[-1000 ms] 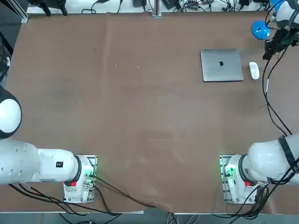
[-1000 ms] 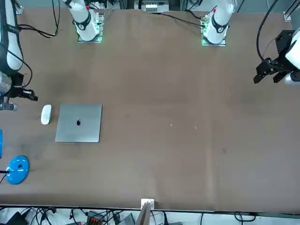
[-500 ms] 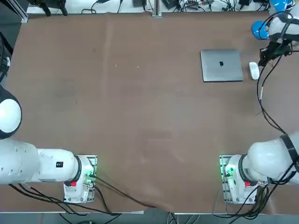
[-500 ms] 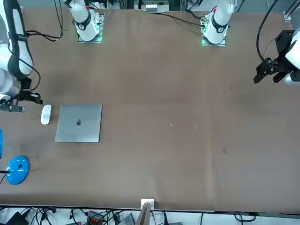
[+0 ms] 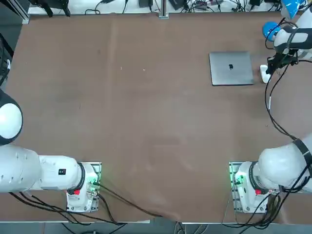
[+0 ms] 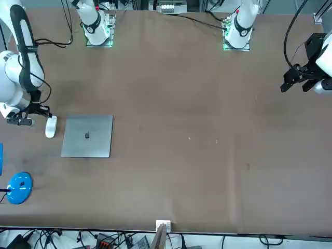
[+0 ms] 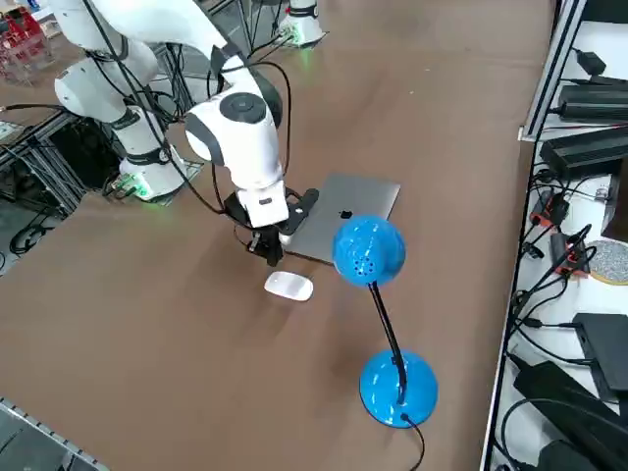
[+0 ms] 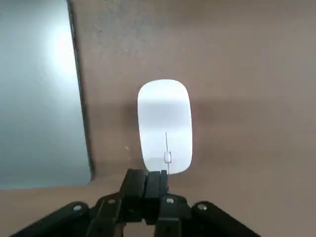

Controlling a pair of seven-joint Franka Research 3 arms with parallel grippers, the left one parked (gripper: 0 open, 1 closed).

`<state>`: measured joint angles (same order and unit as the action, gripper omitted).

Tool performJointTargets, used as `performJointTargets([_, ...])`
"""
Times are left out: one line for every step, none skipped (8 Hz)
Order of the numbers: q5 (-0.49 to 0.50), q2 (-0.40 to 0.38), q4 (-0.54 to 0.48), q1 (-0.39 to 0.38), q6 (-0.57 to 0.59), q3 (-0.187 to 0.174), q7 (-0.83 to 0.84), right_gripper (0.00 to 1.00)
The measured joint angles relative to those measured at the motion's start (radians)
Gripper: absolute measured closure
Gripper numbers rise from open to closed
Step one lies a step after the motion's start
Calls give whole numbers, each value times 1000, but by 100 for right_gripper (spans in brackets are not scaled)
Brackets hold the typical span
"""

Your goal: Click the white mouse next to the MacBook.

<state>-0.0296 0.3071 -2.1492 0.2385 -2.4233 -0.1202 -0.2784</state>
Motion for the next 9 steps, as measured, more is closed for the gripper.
performJointTargets([0, 17, -1, 2, -22, 0, -1, 98])
performJointTargets([0, 33, -1, 5, -38, 0, -2, 98])
performJointTargets([0, 46, -2, 7, -48, 0, -2, 98])
performJointTargets([0, 58, -2, 8, -55, 0, -2, 98])
performJointTargets([0, 67, -2, 8, -60, 0, -2, 98])
performJointTargets([0, 73, -2, 8, -62, 0, -2, 98])
performJointTargets([0, 77, -2, 8, -63, 0, -2, 98])
performJointTargets([0, 79, -2, 8, -63, 0, -2, 98])
performJointTargets([0, 79, -2, 8, -63, 0, -2, 98])
